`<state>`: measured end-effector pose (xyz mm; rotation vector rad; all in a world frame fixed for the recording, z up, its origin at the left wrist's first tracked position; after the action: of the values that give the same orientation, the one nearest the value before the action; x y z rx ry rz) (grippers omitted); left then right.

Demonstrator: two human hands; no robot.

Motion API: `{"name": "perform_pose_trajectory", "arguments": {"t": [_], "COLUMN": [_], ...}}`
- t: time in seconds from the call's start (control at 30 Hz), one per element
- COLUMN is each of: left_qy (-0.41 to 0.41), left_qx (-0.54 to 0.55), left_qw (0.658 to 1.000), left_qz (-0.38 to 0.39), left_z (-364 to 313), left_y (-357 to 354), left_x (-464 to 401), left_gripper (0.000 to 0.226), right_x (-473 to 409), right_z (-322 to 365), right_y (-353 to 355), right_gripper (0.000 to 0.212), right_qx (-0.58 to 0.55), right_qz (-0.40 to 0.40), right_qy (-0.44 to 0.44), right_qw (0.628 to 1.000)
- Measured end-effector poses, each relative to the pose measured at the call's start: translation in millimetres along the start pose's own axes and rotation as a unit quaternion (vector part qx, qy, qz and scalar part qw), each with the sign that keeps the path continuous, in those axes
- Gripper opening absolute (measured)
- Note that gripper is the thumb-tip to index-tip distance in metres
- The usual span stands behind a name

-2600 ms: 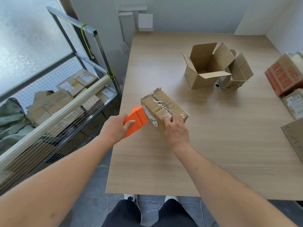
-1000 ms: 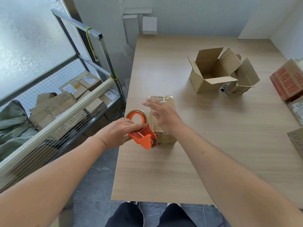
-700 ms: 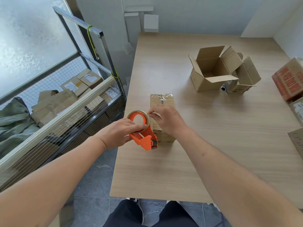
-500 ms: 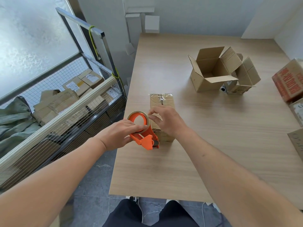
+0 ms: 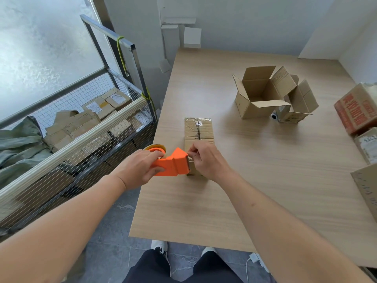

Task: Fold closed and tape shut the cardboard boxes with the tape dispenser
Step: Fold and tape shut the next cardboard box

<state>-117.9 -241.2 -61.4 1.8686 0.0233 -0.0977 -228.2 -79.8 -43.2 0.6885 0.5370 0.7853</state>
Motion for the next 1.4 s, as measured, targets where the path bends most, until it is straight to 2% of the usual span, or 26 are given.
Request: {"name": "perform_pose_trajectory", "arguments": {"t": [0.3,0.47,0.63,0.77,1.03,1.13,1.3,1.4], "left_qy": [0.005,0.02,0.04,0.073,0.128,0.137,0.148,0.158], "left_qx": [0.028,0.055,0.058,0.075,0.147,0.143,0.139,0.139], "left_qw": [0.999,0.998,0.996,0.992,0.971,0.967,0.962,0.957], "left_qz": [0.02,0.018,0.056,0.07,0.142,0.163,0.185,0.199], "left_z": [2,-4,3,15,21,27,35,38], "left_y": [-12,-8,-8,-7,-11,-15,-19,-23], "left_x": [3,-2,2,9,-11,-16,-21,-26], "left_gripper": [0.042,0.042,0.045,0.046,0.026,0.02,0.012,0.013], "right_x": [32,44,60,70,73,71,68,70], "right_z": [-57,-73,-95,-109,-125,-128,-130,-138], "right_y": [7,10,18,20,10,5,0,1], "right_gripper": [0.017,0.015,0.016,0.015,0.03,0.023,0.024,0.019], "right_qx": [-0.082,-0.088,-0.069,-0.097,-0.081,-0.084,-0.077,-0.123], "right_qz": [0.018,0.018,0.017,0.002,0.026,0.037,0.061,0.035], "right_qy": [-0.211,-0.242,-0.273,-0.301,-0.342,-0.341,-0.355,-0.379], "right_qw": [0.974,0.966,0.959,0.949,0.936,0.936,0.93,0.916]}}
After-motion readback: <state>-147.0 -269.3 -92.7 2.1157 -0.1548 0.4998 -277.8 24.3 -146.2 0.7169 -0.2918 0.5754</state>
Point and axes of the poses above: each hand's wrist, its own x-axis away from the middle knuckle, its own y-axis out of the back of the hand, z = x × y, the point moved 9 cm from there along -x, towards the middle knuckle, and after that the axes turned 9 degrees about y, right-handed, at the moved point
